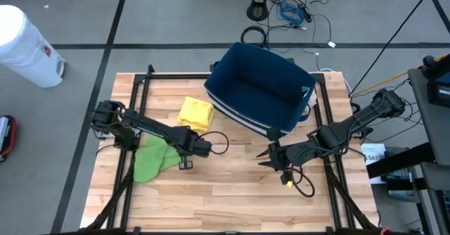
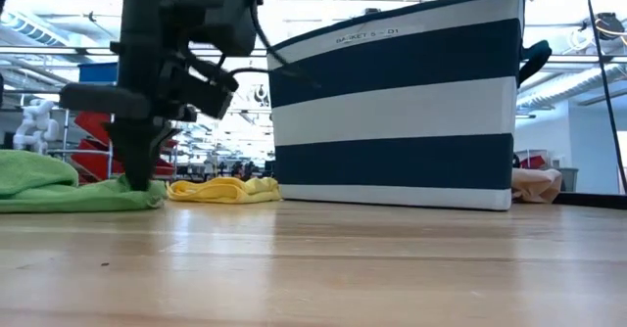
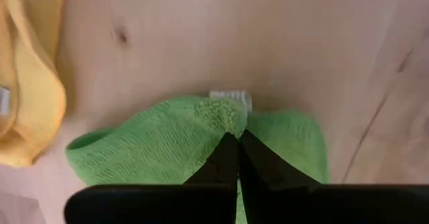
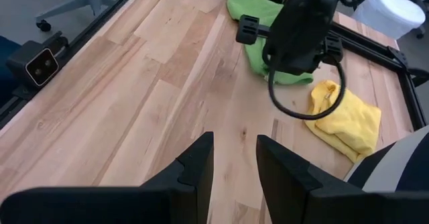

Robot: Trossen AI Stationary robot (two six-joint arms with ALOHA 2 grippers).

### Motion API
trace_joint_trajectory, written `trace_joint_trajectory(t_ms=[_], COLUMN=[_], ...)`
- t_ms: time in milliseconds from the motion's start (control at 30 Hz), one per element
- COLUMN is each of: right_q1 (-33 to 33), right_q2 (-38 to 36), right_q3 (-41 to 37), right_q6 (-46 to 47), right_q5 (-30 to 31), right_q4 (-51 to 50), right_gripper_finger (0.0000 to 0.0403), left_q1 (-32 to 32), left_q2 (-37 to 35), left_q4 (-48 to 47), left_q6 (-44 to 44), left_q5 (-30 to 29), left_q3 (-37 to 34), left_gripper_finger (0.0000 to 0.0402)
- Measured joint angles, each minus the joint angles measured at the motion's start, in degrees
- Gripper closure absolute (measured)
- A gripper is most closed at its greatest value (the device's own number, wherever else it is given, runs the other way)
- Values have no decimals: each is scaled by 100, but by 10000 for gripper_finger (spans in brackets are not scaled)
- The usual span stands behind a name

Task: Fold towel
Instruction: Fold the green towel

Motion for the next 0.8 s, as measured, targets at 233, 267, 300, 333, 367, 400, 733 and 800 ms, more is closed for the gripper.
trace_joint_trajectory(t_ms=[233, 267, 300, 333, 367, 400, 733, 800], right_q1=[-7, -7, -7, -7, -7, -7, -5, -5], right_q2=[182, 202, 226, 254, 281, 307, 408, 408], right_q3=[0, 0, 0, 0, 0, 0, 0, 0], right_q6=[-69, -94, -122, -132, -142, -144, -173, -170], right_q5=[0, 0, 0, 2, 0, 0, 0, 0], right_q4=[-26, -25, -26, -9, 18, 19, 40, 25], right_gripper_finger=[303, 303, 303, 303, 303, 303, 303, 303], left_q1=[-235, -261, -276, -294, -302, -301, -300, -300], left_q2=[35, 35, 35, 35, 35, 35, 262, 334], left_q4=[53, 56, 113, 204, 297, 375, 602, 605], left_q6=[86, 115, 137, 157, 173, 184, 420, 426], left_q5=[7, 45, 72, 92, 110, 116, 192, 190], left_q3=[-2, -2, -2, -2, -2, -2, 4, 13], left_gripper_finger=[401, 401, 401, 401, 401, 401, 401, 398])
